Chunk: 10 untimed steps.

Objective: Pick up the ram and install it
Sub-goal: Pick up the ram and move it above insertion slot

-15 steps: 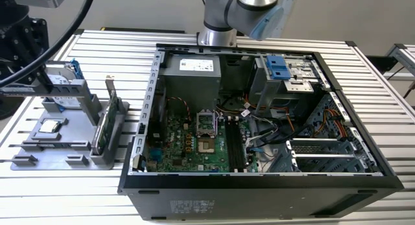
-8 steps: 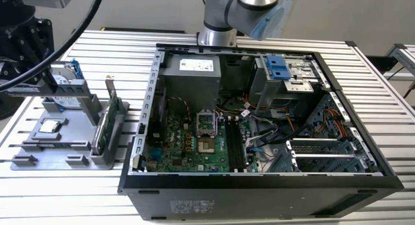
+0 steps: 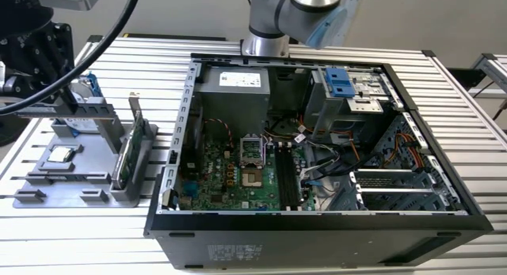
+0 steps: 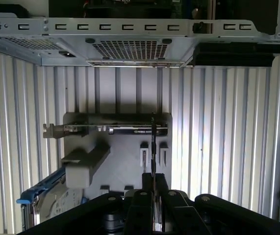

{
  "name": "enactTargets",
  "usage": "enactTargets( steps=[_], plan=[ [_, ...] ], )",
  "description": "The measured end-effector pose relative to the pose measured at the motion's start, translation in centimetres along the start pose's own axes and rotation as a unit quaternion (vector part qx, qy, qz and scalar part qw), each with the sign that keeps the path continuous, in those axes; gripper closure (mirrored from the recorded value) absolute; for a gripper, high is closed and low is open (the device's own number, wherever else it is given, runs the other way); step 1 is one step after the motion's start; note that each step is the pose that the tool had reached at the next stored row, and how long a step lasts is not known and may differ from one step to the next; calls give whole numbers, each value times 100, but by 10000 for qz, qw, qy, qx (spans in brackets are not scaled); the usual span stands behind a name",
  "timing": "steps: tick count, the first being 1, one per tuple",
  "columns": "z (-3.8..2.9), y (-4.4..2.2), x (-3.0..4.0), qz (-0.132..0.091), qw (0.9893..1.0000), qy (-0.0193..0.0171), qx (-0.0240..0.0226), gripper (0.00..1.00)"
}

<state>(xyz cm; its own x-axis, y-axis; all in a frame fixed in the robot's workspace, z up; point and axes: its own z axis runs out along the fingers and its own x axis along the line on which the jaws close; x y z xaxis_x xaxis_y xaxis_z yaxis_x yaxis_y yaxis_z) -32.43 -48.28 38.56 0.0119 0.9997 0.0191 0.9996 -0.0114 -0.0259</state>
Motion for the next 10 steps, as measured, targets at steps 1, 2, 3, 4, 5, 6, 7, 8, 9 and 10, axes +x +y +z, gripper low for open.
enactTargets(
  steps=[1, 2, 3, 4, 5, 6, 7, 8, 9, 10],
  plan=[
    [0, 10, 0, 0, 10000, 0, 0, 100],
    [0, 21, 0, 0, 10000, 0, 0, 100],
    [-1, 31, 0, 0, 10000, 0, 0, 100],
    [-1, 41, 0, 0, 10000, 0, 0, 100],
    [-2, 50, 1, 0, 10000, 0, 0, 100],
    [-2, 61, 1, 0, 10000, 0, 0, 100],
    [-2, 71, 1, 0, 10000, 0, 0, 100],
    [-2, 81, 1, 0, 10000, 0, 0, 100],
    [-2, 90, 1, 0, 10000, 0, 0, 100],
    [-2, 100, 1, 0, 10000, 0, 0, 100]
  ],
)
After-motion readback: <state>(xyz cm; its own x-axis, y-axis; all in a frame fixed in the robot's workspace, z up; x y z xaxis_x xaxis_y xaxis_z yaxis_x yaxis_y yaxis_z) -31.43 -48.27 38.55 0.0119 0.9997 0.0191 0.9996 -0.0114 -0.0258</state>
